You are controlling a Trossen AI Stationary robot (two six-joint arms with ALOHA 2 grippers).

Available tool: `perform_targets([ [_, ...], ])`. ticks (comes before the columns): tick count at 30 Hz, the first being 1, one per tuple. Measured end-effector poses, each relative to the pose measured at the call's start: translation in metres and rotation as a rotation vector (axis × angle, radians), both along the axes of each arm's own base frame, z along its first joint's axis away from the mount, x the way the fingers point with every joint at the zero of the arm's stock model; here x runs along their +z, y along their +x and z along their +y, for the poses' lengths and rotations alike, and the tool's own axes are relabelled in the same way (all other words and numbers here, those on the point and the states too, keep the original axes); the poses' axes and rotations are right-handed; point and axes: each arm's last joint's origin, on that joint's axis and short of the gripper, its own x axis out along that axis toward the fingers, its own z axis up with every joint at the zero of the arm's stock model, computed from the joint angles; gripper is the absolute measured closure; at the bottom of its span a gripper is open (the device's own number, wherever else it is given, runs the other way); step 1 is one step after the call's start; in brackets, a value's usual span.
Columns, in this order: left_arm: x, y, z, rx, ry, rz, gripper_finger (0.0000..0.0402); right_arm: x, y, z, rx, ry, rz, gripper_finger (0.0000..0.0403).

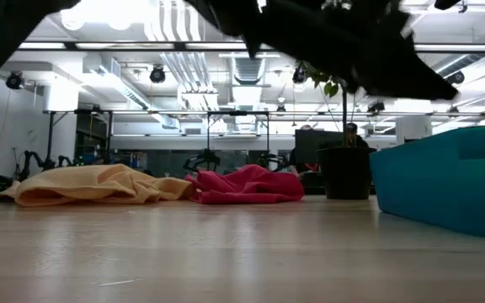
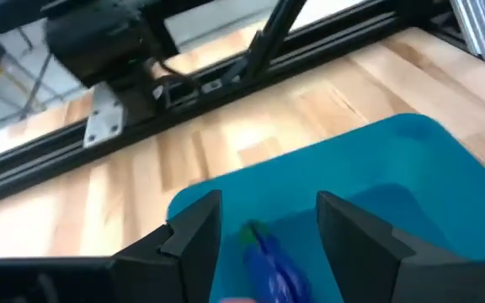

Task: Pick and placing Produce into tupperware
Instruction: Put the melon into the blue bin

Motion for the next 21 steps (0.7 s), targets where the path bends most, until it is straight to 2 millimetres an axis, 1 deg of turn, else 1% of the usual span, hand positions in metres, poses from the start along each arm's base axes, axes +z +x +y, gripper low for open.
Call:
perform_targets([
  [3, 0.021, -0.016, -0.003, 0.051, 0.023, 0.080, 0.0224, 0.000, 0.000, 0.000, 0.001, 0.002, 0.003, 0.0179],
  [5, 0.031, -0.027, -0.008, 0.081, 0.053, 0.135, 0.0224, 0.000, 0.000, 0.000, 0.001, 0.002, 0.003, 0.0179],
  [6, 0.039, -0.035, -0.011, 0.101, 0.067, 0.167, 0.0224, 0.000, 0.000, 0.000, 0.001, 0.002, 0.004, 0.0179],
  [9, 0.051, -0.058, -0.022, 0.163, 0.104, 0.273, 0.0224, 0.000, 0.000, 0.000, 0.001, 0.002, 0.005, 0.0179],
  [11, 0.054, -0.078, -0.029, 0.218, 0.125, 0.387, 0.0224, -0.001, 0.001, 0.000, 0.001, 0.001, 0.009, 0.0179],
  [13, 0.060, -0.095, -0.036, 0.271, 0.109, 0.464, 0.0224, -0.001, 0.000, 0.000, 0.001, 0.001, 0.012, 0.0179],
  [15, 0.062, -0.116, -0.040, 0.334, 0.096, 0.583, 0.0224, 0.000, 0.000, 0.000, 0.001, 0.002, 0.008, 0.0179],
  [17, 0.069, -0.135, -0.046, 0.388, 0.059, 0.645, 0.0224, -0.001, 0.000, 0.000, 0.001, 0.001, 0.010, 0.0179],
  [19, 0.071, -0.158, -0.049, 0.455, 0.050, 0.748, 0.0224, 0.000, 0.000, 0.000, 0.001, 0.002, 0.006, 0.0179],
  [21, 0.077, -0.176, -0.054, 0.512, 0.020, 0.793, 0.0224, -0.001, 0.000, 0.000, 0.001, 0.002, 0.009, 0.0179],
])
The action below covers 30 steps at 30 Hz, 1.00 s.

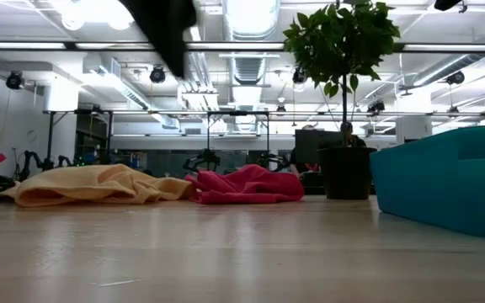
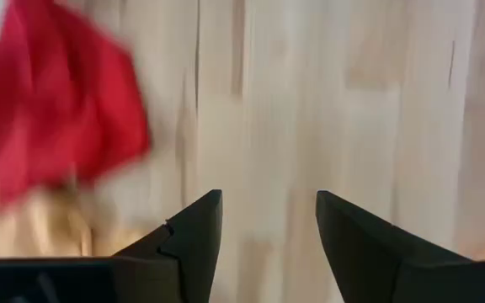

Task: Pick and placing Produce into tupperware
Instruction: Put the melon into the blue bin

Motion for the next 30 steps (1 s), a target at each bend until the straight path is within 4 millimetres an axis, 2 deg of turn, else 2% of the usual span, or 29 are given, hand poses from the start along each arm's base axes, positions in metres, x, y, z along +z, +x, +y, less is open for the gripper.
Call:
perform_targets([
  [3, 0.011, -0.031, -0.005, 0.087, 0.012, 0.092, 0.0224, 0.000, 0.000, 0.000, 0.000, 0.000, -0.002, 0.0179],
  [8, 0.036, -0.073, -0.014, 0.159, -0.043, 0.129, 0.0224, 0.000, 0.000, 0.000, 0.000, 0.000, -0.003, 0.0179],
  [12, 0.049, -0.095, -0.013, 0.211, -0.096, 0.074, 0.0224, 0.000, 0.000, 0.000, 0.000, 0.000, -0.004, 0.0179],
  [16, 0.048, -0.109, -0.008, 0.244, -0.113, 0.067, 0.0223, 0.000, 0.000, 0.000, 0.000, 0.000, -0.004, 0.0179],
  [21, 0.028, -0.118, -0.005, 0.248, -0.164, 0.168, 0.0220, 0.000, 0.000, 0.000, 0.000, 0.000, -0.004, 0.0179],
  [23, 0.016, -0.119, -0.003, 0.315, -0.223, 0.236, 0.0208, 0.000, 0.000, 0.000, -0.001, -0.001, -0.004, 0.0179],
  [26, -0.007, -0.125, 0.001, 0.362, -0.239, 0.379, 0.0169, 0.000, 0.000, 0.000, -0.001, -0.003, -0.004, 0.0179],
  [30, -0.034, -0.132, 0.001, 0.370, -0.266, 0.480, 0.0102, 0.000, 0.000, 0.000, -0.002, -0.002, -0.004, 0.0179],
])
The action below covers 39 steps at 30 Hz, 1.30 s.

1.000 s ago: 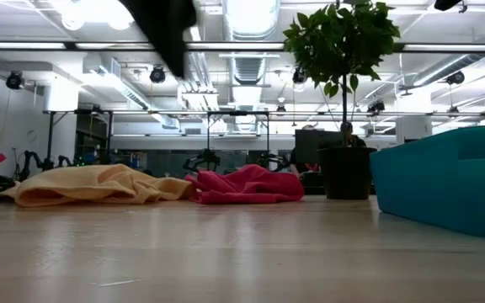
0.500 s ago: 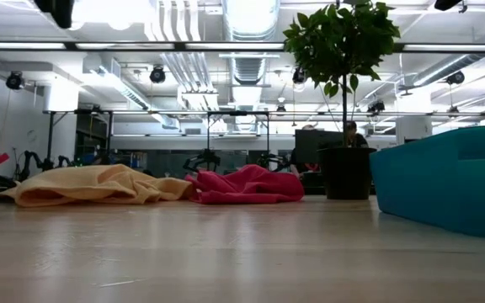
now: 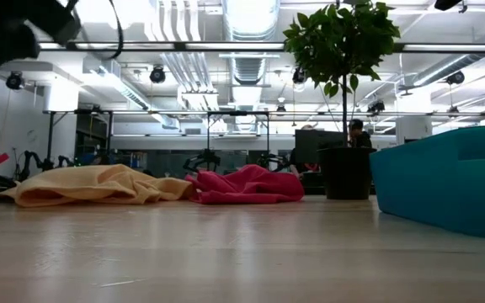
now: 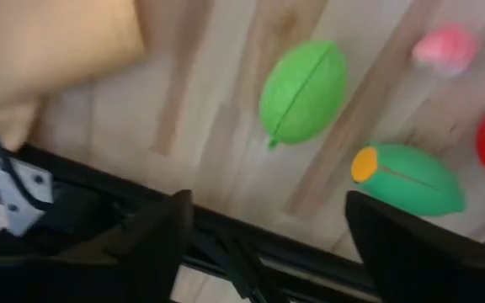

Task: Pick and placing Produce into tupperware
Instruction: Put the melon into the blue bin

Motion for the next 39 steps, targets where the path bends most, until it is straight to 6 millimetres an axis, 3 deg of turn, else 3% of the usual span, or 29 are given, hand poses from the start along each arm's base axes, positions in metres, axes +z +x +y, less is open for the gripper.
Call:
perform_targets([
  [3, -0.012, -0.003, 0.001, 0.004, -0.023, 0.032, 0.0068, 0.000, 0.000, 0.000, 0.000, 0.000, 0.000, 0.0179],
  [6, -0.016, -0.004, 0.001, 0.006, -0.019, 0.051, 0.0059, 0.000, 0.000, 0.000, -0.002, -0.005, 0.000, 0.0179],
  [16, -0.025, 0.011, -0.007, -0.180, -0.051, -0.150, 0.0057, 0.000, 0.000, 0.000, -0.002, -0.004, 0.000, 0.0179],
  [39, -0.088, 0.002, -0.004, -0.188, -0.083, -0.093, 0.0057, -0.001, 0.000, 0.000, -0.001, -0.006, 0.008, 0.0179],
])
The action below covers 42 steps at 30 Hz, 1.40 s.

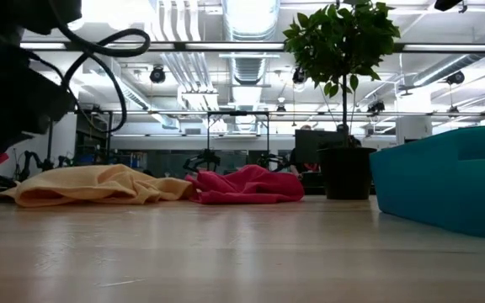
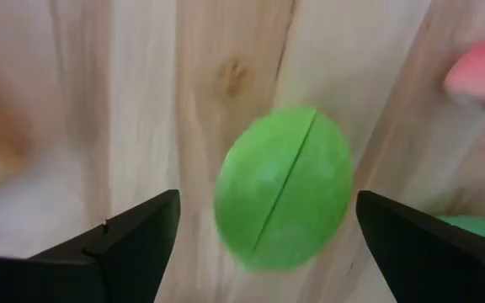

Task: Pick and placing Produce into tupperware
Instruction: Put the melon into the blue bin

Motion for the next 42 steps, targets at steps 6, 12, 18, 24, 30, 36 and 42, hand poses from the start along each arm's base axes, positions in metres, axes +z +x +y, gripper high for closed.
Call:
perform_targets([
  [6, -0.020, 0.000, 0.000, -0.006, -0.016, -0.025, 0.0057, 0.000, 0.000, 0.000, 0.000, 0.001, -0.001, 0.0179],
  [12, -0.026, 0.000, 0.000, -0.003, -0.005, -0.002, 0.0057, 0.000, 0.000, 0.000, 0.000, 0.000, -0.001, 0.0179],
  [18, -0.025, 0.000, 0.000, -0.004, -0.006, -0.008, 0.0093, 0.000, 0.000, 0.000, 0.000, 0.001, -0.001, 0.0179],
  [24, -0.025, 0.000, 0.000, -0.003, -0.004, -0.005, 0.0158, 0.000, 0.000, 0.000, 0.000, 0.001, -0.002, 0.0179],
  [30, -0.024, 0.000, 0.000, 0.003, -0.012, -0.007, 0.0206, 0.000, 0.000, 0.000, -0.001, 0.001, -0.002, 0.0179],
  [36, -0.020, 0.000, 0.001, 0.005, -0.021, -0.042, 0.0207, 0.001, 0.000, 0.000, -0.001, 0.000, -0.002, 0.0179],
  [42, -0.014, 0.006, -0.001, 0.006, -0.020, -0.095, 0.0204, 0.001, 0.000, 0.000, -0.001, 0.000, -0.004, 0.0179],
])
